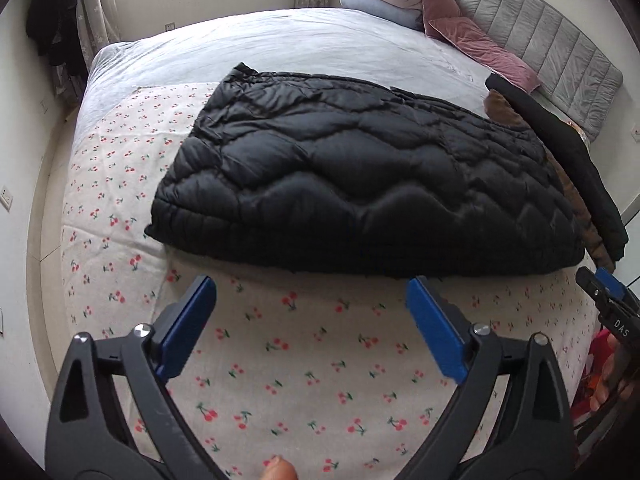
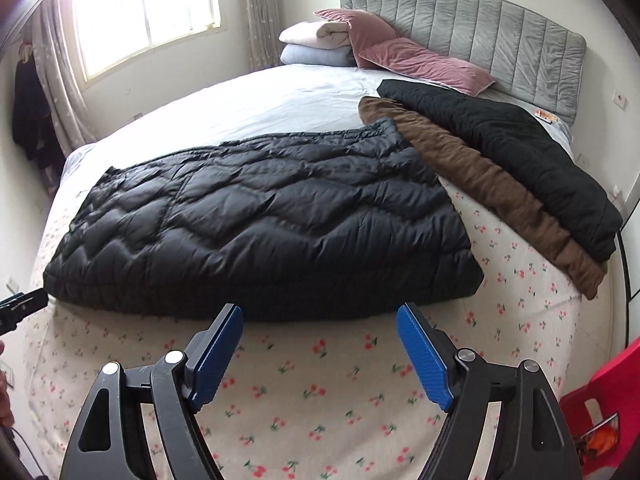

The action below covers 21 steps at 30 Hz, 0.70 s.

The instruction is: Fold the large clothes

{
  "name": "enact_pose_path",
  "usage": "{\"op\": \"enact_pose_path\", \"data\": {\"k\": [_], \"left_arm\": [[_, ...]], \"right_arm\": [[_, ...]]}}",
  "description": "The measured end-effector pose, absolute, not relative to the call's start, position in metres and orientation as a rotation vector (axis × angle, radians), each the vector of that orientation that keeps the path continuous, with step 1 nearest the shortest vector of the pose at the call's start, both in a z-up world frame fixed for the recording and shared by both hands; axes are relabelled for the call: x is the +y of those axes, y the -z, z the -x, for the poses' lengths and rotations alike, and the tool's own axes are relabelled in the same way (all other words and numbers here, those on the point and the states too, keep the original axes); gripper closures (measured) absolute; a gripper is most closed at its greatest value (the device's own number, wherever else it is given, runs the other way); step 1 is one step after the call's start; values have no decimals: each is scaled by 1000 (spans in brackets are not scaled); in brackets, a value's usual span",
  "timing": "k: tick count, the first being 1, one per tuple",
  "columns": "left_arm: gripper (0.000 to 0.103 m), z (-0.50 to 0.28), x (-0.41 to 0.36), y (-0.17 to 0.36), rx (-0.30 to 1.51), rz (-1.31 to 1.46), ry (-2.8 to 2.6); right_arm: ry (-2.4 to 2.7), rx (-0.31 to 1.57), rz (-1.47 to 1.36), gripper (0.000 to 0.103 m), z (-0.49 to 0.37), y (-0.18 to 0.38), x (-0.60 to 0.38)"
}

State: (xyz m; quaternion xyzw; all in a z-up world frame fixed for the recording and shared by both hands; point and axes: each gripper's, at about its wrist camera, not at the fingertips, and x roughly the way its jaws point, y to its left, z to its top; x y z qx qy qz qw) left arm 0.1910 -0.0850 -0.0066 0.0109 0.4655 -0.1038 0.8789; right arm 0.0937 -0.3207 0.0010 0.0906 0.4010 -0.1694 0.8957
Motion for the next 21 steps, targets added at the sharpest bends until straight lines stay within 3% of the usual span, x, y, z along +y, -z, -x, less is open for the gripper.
{"op": "enact_pose_path", "data": {"k": [4,21], "left_arm": [[2,-159,-110,11,963,-94,194],[2,-115,-135,23,936,-114,171]], "right_arm": [[352,843,-158,15,-76,3,-288],[408,867,-97,15,-64,19,-257]]}}
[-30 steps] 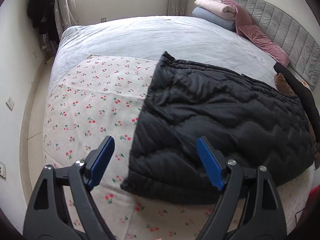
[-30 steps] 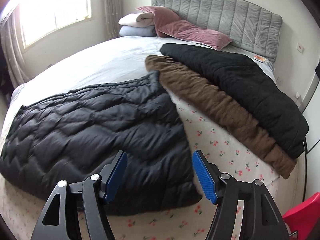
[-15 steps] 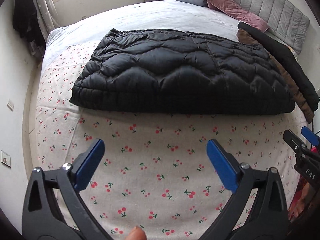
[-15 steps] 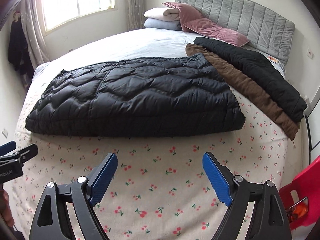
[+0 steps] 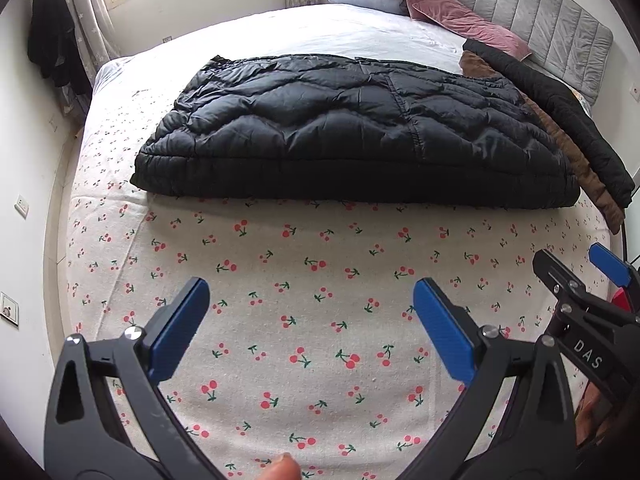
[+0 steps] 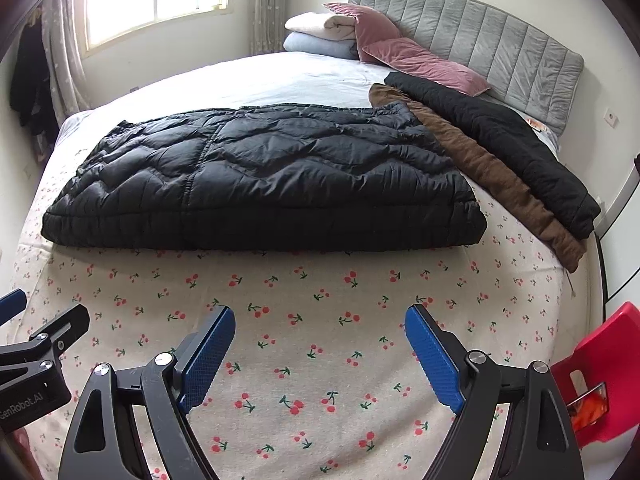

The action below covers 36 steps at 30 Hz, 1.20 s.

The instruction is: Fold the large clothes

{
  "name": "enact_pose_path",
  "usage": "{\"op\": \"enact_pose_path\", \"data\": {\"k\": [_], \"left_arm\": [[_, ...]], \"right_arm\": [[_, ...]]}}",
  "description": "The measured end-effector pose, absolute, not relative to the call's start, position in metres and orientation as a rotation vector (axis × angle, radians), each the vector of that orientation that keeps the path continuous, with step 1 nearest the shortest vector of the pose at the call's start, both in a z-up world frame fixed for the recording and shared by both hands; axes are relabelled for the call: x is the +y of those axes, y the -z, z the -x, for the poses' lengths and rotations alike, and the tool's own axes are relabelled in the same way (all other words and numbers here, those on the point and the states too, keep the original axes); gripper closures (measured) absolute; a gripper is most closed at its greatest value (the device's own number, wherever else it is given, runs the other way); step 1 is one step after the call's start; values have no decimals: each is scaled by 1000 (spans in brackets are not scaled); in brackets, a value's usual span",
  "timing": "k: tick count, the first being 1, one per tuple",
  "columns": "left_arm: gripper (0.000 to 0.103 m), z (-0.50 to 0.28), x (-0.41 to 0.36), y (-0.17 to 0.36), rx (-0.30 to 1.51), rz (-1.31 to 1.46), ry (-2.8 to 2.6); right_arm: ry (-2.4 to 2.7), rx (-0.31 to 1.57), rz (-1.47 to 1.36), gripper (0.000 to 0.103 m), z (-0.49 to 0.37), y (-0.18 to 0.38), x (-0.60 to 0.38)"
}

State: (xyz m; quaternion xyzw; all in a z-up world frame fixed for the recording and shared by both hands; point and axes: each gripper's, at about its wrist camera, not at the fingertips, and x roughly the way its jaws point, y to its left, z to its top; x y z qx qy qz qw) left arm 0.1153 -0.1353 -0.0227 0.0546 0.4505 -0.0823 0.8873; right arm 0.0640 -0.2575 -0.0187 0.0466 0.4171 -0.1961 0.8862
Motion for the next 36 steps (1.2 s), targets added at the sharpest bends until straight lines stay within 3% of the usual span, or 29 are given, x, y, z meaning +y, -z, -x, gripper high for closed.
{"op": "enact_pose_path", "data": {"k": [36], "left_arm": [[2,-113,-138,31,969,-110,189]], "right_arm": [[399,879,-92,15,-63,24,-255]]}}
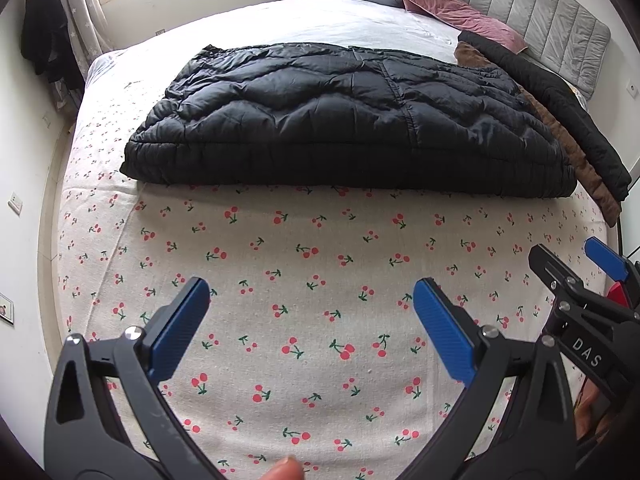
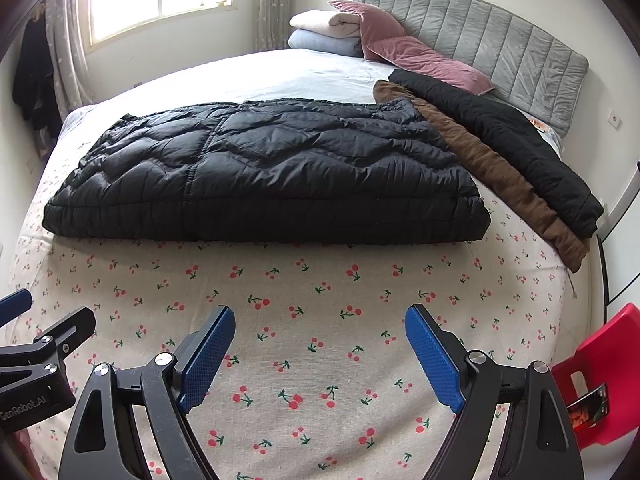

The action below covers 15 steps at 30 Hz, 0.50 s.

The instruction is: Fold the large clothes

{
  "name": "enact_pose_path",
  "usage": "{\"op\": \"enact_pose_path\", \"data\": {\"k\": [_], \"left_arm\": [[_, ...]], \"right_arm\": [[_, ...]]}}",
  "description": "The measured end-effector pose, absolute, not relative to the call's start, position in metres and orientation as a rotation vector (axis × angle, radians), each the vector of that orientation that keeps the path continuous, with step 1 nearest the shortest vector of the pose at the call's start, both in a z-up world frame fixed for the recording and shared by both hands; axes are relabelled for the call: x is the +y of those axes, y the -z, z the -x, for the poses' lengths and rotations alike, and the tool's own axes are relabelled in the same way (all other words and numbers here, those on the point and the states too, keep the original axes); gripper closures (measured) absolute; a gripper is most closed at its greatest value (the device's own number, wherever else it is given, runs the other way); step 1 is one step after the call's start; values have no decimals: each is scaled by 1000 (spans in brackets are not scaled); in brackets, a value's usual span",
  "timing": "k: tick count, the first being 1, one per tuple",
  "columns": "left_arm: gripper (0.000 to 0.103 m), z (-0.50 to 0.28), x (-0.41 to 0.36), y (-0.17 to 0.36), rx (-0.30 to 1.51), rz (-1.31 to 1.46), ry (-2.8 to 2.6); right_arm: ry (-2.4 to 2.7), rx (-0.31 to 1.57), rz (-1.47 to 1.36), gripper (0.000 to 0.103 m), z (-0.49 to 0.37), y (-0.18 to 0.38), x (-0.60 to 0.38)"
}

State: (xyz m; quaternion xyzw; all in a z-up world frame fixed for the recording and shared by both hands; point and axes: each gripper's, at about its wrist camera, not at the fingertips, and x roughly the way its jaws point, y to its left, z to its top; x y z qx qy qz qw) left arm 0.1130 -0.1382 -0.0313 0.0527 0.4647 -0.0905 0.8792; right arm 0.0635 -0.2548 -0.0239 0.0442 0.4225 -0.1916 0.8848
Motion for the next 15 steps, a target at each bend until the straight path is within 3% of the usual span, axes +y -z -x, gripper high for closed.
{"op": "enact_pose_path", "data": {"k": [15], "left_arm": [[2,-113,-137,31,965,-111,184]], "right_arm": [[397,877,-94,15,-63,24,-255]]}}
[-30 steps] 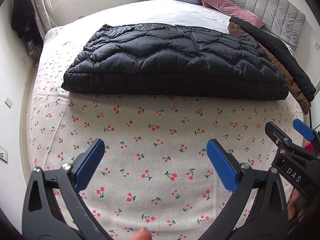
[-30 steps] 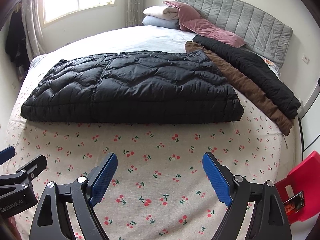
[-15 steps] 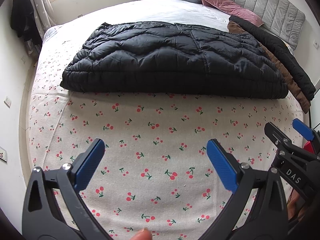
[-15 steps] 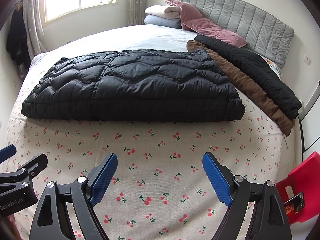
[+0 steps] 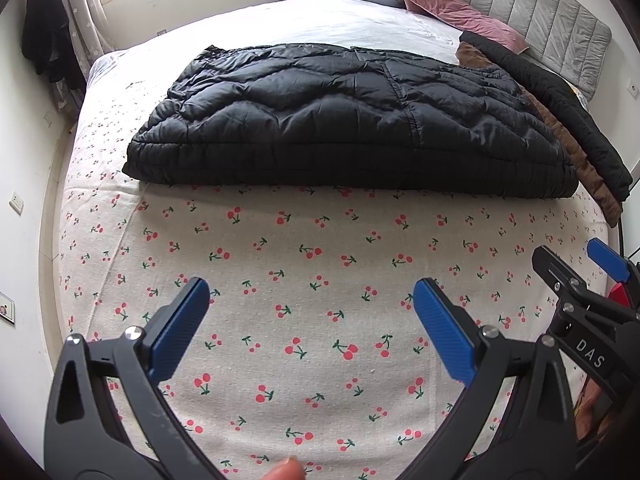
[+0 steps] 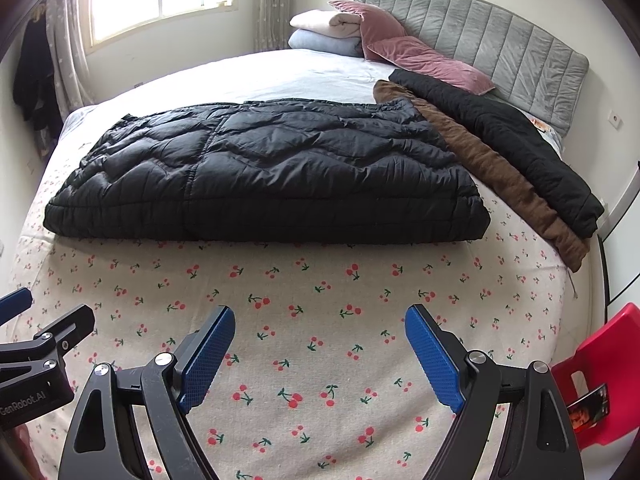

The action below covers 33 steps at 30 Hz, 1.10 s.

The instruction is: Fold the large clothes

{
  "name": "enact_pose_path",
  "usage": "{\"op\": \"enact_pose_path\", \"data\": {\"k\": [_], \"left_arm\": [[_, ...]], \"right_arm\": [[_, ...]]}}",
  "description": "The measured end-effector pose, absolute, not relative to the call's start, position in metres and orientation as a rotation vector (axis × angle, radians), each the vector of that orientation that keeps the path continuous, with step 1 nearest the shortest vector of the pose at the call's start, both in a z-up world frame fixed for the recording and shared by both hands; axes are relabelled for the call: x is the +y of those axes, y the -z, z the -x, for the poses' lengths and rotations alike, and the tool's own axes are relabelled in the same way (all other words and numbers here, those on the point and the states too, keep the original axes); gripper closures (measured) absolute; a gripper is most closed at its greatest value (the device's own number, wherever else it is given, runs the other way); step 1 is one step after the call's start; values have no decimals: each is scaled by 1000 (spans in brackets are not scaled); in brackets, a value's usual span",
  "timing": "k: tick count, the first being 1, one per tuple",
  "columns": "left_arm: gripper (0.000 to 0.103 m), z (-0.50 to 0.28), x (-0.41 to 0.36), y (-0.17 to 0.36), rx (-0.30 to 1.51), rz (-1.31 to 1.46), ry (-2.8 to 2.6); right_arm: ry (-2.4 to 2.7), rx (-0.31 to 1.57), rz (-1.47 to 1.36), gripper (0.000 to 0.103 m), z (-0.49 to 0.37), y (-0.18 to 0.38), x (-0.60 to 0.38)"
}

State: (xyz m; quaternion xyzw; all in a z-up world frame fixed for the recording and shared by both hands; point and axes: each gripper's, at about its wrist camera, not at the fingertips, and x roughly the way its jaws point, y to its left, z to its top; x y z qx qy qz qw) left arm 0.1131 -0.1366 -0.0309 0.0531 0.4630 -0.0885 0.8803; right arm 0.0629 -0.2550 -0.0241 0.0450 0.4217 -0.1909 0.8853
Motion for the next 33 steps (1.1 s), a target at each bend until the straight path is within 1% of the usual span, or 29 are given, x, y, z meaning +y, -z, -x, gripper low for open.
{"op": "enact_pose_path", "data": {"k": [33], "left_arm": [[2,-112,-134,32,971,-116,191]], "right_arm": [[389,890,-85,15,-61,28,-252]]}}
